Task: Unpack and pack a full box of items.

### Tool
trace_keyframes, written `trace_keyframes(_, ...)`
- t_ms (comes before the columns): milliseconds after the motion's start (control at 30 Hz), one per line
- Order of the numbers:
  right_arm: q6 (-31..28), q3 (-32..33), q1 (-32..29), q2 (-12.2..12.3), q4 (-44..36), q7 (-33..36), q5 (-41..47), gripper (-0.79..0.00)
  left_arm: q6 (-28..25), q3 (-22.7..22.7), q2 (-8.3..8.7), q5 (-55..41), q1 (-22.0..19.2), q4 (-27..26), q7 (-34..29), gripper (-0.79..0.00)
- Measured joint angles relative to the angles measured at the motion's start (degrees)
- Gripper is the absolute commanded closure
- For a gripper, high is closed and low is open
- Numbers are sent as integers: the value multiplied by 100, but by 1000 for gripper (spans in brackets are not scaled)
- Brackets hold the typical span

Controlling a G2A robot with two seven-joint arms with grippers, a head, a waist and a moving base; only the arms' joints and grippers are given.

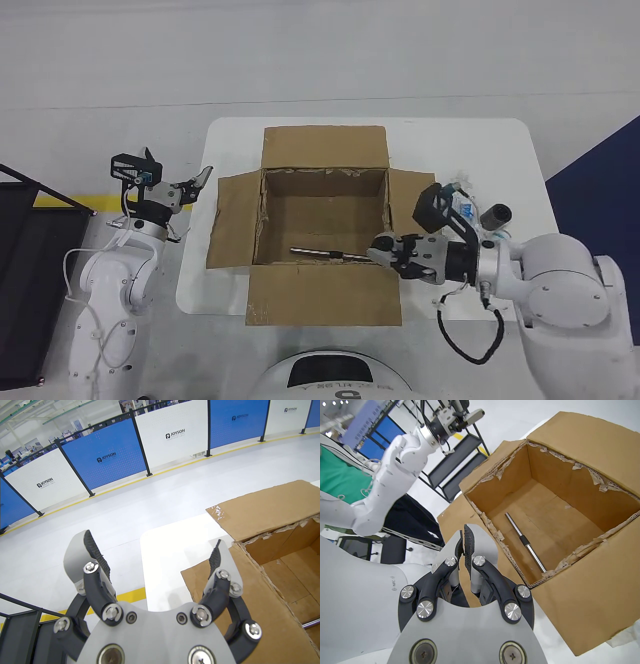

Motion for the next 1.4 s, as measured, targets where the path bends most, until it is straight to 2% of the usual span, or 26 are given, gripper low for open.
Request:
trace_keyframes(133, 51, -936, 1231, 9, 737, 636, -474, 0, 0, 0, 0, 0, 0, 0, 0, -785)
trace_keyframes(300, 138, -2372, 2744, -102, 1778, 1122, -1125, 0, 0, 0, 0, 0, 0, 0, 0, -785)
trace_keyframes(467, 357, -3759, 3892, -299, 2607, 1187, -1912, 0, 0, 0, 0, 0, 0, 0, 0, -785)
trace_keyframes(567, 442, -4472, 4384, -441, 3058, 1185, -2158, 0, 0, 0, 0, 0, 0, 0, 0, -785)
trace_keyframes(767, 416, -5370, 4808, -703, 3702, 901, -2160, 0, 0, 0, 0, 0, 0, 0, 0, -785)
trace_keyframes(900, 401, -5624, 4882, -789, 4070, 839, -2168, 0, 0, 0, 0, 0, 0, 0, 0, -785)
trace_keyframes(1167, 701, -6157, 5015, -971, 4627, 1135, -2481, 0, 0, 0, 0, 0, 0, 0, 0, -785)
trace_keyframes(1300, 730, -6339, 5063, -1070, 4874, 1102, -2502, -28, 0, 0, 0, 0, 0, 0, 0, -785)
trace_keyframes(1333, 735, -6376, 5068, -1091, 4935, 1090, -2505, -52, 0, 0, 0, 0, 0, 0, 0, -785)
trace_keyframes(1367, 747, -6427, 5068, -1118, 5012, 1077, -2519, -120, 0, 0, 0, 0, 0, 0, 0, -785)
trace_keyframes(1400, 752, -6463, 5064, -1137, 5065, 1065, -2527, -237, 0, 0, 0, 0, 0, 0, 0, -785)
